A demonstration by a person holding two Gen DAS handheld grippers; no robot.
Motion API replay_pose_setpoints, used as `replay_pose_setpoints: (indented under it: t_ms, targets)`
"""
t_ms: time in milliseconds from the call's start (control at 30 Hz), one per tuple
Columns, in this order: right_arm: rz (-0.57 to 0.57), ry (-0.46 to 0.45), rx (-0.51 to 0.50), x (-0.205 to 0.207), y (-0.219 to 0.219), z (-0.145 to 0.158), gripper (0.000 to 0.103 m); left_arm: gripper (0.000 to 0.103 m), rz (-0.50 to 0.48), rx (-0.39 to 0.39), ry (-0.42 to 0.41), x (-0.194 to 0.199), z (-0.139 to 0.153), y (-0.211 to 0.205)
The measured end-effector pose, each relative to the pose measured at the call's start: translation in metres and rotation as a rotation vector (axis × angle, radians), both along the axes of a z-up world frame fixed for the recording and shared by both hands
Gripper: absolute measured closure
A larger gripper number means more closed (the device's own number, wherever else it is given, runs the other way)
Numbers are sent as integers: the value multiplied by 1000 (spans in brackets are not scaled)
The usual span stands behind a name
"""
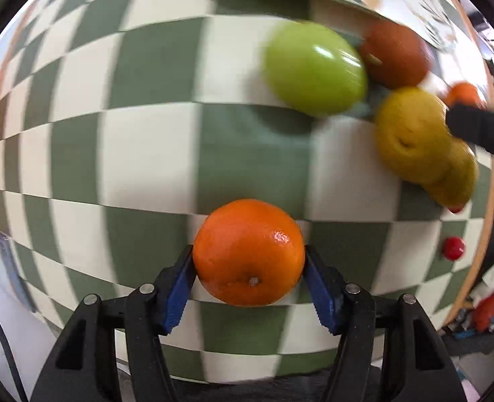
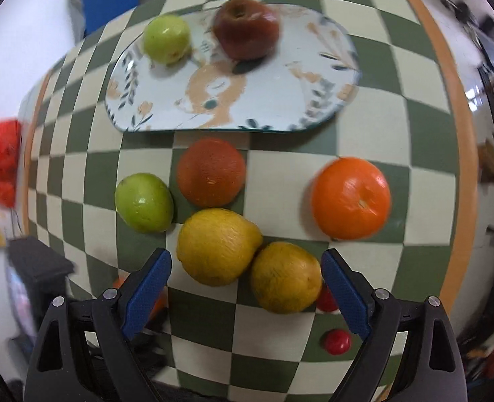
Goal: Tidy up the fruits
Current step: 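Grasp an orange with the left tool while the right tool grasps a yellow lemon, then place the orange on the plate with the left tool while the right tool places the lemon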
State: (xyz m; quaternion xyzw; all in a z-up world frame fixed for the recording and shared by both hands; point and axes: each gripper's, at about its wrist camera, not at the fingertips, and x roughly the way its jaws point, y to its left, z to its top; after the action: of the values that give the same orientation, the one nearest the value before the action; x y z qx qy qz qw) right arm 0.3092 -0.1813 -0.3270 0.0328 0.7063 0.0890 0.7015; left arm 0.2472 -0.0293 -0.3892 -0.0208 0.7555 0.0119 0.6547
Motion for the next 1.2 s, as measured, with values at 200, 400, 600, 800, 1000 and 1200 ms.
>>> replay_pose_setpoints:
  t_ms: [200, 400, 600, 800, 1000, 1200]
  targets:
    - [109, 40, -79, 9, 35, -31, 21, 43, 101, 6, -7, -1, -3, 38]
    - [113, 108, -52, -4, 52, -33, 36, 42, 110, -29, -7, -12, -3, 39]
    - [94, 107, -23, -35, 48, -28, 37, 42, 102, -38, -10, -26, -5, 35]
    - [7, 117, 35, -38, 27, -32, 36, 43, 96, -32, -17, -18, -6, 42]
    - [27, 124, -8, -44, 29, -36, 33, 43, 85, -24, -15, 4, 5, 45]
    - [14, 131, -9, -50, 25, -40, 35, 43, 73, -40, -26, 10, 13, 40]
